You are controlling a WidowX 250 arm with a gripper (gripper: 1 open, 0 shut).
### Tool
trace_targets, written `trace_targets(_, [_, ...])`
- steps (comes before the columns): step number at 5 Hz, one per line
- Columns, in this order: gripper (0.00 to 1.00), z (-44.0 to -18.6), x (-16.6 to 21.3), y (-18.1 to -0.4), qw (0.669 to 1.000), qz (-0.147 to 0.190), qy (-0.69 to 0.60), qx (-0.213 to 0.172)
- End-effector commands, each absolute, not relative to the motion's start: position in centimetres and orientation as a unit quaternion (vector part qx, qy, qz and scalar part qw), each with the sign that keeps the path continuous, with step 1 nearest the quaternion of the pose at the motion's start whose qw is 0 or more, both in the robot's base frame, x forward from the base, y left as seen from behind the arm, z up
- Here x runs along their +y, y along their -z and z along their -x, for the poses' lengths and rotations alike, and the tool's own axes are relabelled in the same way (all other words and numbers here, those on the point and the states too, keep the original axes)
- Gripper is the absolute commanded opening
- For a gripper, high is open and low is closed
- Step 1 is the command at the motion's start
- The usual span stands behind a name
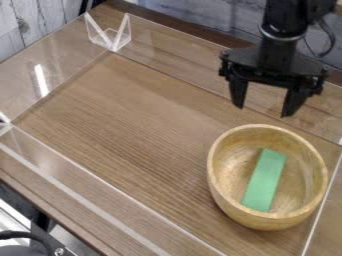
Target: Put green object into wooden bowl
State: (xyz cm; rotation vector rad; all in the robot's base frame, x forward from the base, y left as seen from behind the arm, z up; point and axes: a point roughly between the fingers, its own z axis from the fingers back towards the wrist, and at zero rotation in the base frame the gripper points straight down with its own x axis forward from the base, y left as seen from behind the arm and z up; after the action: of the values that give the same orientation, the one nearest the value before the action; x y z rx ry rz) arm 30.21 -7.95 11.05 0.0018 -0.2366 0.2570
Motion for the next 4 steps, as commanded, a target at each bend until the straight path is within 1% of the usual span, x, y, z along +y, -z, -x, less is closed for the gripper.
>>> trace_targets(1, [1.00, -30.2, -7.9, -12.3, 0.981, 0.000, -0.144, -0.129])
trace_targets(2, [1.00, -29.7, -7.8, -12.3, 0.980, -0.006, -0.162, -0.119])
trace_targets(4, [1.00, -29.9, -9.3, -11.0, 0.978, -0.008, -0.180, -0.105])
